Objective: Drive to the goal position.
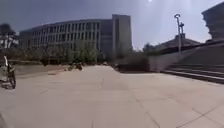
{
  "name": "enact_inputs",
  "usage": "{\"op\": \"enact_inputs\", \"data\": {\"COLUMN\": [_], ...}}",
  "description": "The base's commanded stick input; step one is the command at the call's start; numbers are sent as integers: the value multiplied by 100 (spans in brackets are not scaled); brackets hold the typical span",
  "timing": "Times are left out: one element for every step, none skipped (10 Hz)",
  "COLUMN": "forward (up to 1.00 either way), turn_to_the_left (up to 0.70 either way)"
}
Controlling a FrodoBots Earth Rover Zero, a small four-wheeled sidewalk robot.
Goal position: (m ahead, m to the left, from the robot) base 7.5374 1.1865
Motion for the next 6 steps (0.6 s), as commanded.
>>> {"op": "enact_inputs", "data": {"forward": [100,100,100,100,100,100], "turn_to_the_left": [0,40,40,23,0,0]}}
